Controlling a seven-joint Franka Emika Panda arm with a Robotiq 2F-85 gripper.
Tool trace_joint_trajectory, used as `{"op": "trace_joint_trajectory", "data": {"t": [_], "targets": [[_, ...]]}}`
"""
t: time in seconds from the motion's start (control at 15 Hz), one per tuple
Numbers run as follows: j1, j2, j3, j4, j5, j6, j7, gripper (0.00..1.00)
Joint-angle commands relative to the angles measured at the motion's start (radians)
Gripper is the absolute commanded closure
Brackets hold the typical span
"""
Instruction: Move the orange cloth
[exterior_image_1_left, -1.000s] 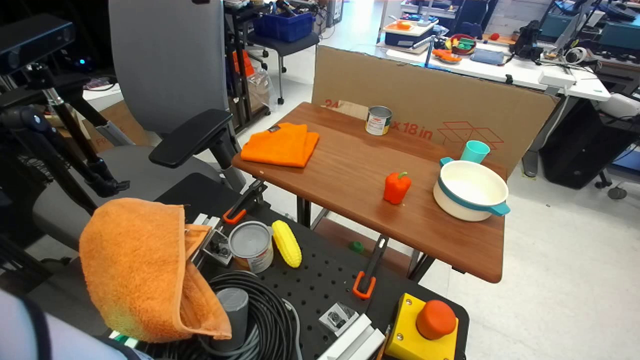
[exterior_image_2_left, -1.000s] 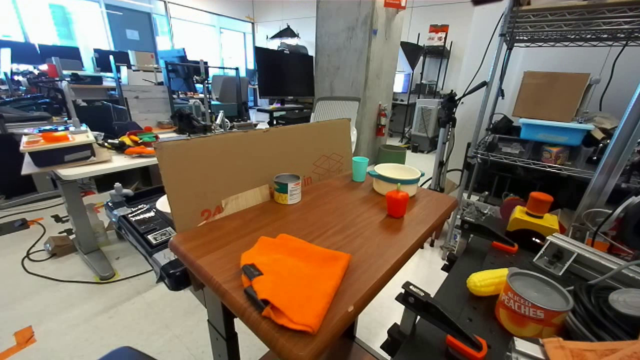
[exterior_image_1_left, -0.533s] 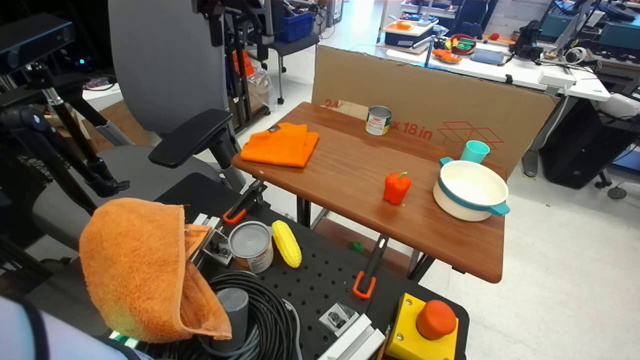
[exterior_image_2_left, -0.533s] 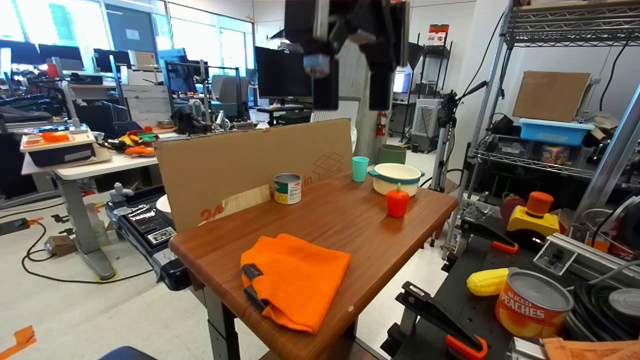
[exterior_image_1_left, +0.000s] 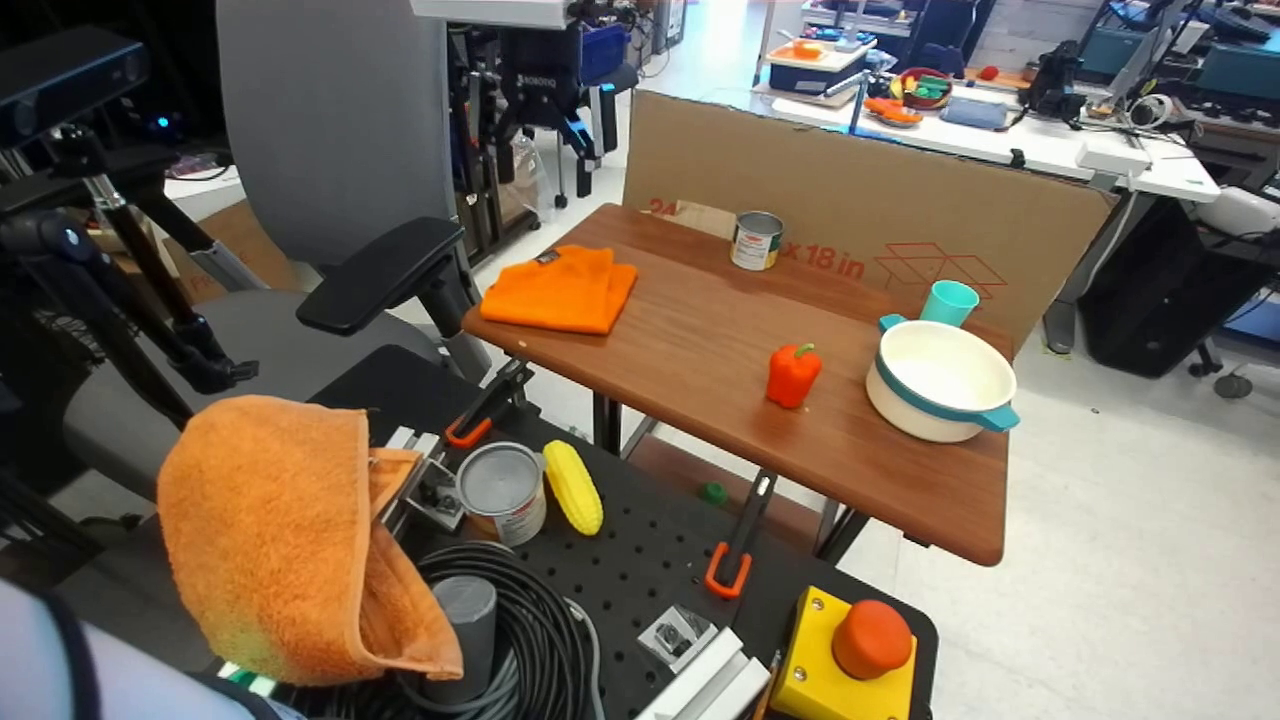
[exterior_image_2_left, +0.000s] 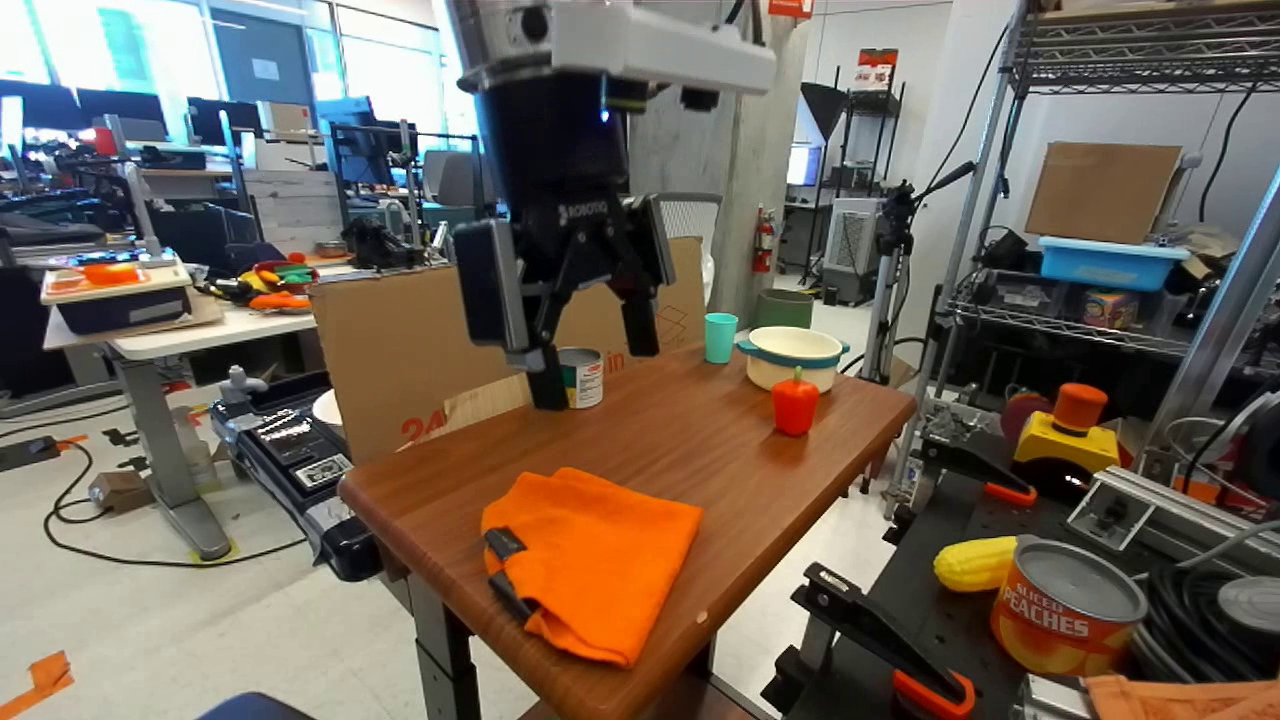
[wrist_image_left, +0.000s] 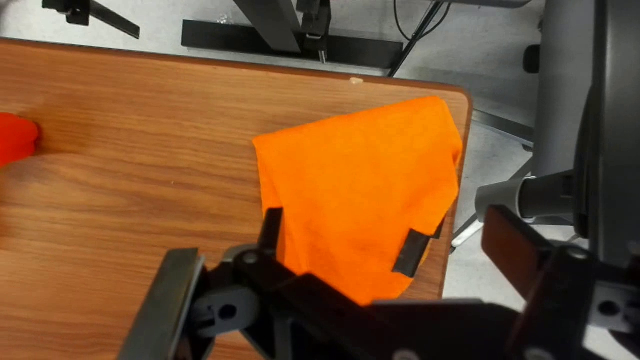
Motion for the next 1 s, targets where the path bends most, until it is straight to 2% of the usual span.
{"op": "trace_joint_trajectory", "data": {"t": [0.0, 0.47, 0.93], "targets": [[0.065, 0.143, -0.053, 0.143, -0.063, -0.071, 0.034, 0.0], [0.118, 0.337, -0.092, 0.303, -0.054, -0.202, 0.011, 0.0], [0.117, 0.512, -0.113, 0.467, -0.039, -0.291, -0.016, 0.0]]}}
